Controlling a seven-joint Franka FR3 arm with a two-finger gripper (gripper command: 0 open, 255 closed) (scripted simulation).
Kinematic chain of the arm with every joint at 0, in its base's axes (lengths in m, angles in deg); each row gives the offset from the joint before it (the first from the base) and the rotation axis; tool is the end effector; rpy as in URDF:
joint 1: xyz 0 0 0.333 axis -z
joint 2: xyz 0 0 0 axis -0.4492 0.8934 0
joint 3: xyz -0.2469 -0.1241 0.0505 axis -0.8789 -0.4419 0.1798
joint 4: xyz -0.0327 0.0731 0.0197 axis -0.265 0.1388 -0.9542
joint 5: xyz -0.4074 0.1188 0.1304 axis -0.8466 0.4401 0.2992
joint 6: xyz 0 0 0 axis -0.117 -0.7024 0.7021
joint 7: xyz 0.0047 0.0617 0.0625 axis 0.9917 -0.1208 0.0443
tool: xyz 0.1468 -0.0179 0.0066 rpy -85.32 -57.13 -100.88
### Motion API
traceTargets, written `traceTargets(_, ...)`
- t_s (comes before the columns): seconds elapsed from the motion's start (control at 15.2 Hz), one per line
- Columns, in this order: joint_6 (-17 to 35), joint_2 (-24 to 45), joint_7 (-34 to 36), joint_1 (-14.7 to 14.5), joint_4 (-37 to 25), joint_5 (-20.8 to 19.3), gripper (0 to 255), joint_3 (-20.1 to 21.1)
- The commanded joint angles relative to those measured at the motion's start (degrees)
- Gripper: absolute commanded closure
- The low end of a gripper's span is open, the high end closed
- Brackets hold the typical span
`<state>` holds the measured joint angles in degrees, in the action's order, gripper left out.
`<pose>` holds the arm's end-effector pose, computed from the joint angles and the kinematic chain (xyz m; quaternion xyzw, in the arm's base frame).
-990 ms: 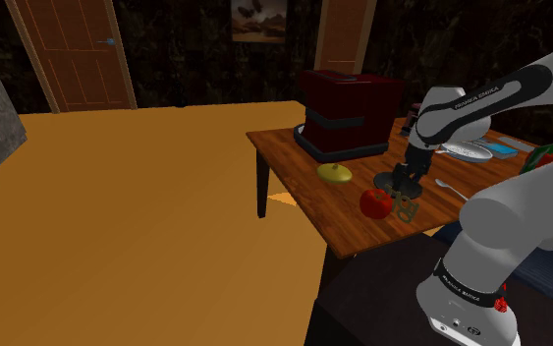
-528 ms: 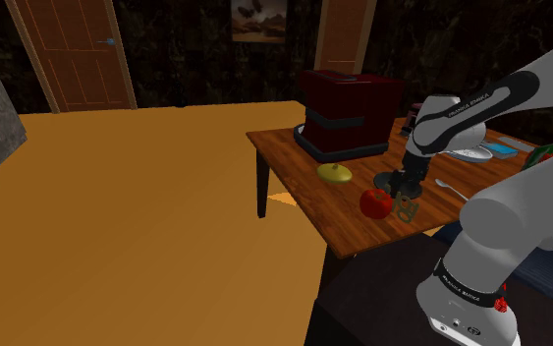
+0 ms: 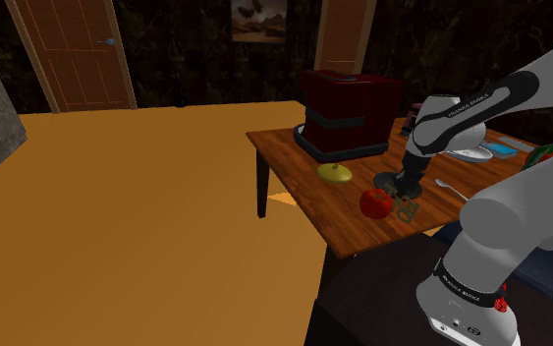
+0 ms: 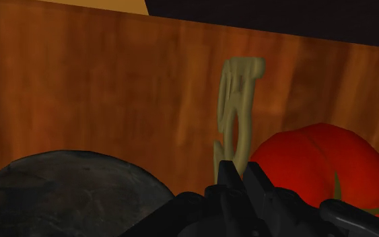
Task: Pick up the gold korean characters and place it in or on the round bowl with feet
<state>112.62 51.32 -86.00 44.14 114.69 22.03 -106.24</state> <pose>0.2848 -0.2406 0.1789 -0.9849 0.1730 -0.0072 0.0068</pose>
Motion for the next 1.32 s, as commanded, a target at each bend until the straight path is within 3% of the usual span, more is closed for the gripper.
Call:
traceTargets(0.0,0.0,0.0,0.0,0.0,0.0,0.0,255,0.0)
traceTargets(0.33,0.01,0.0,0.0,0.01,0.01,-0.01,255,0.0)
traceTargets(1.25,-16.11,-11.17,0.38,0.74,-5.05,1.88,255,4.15)
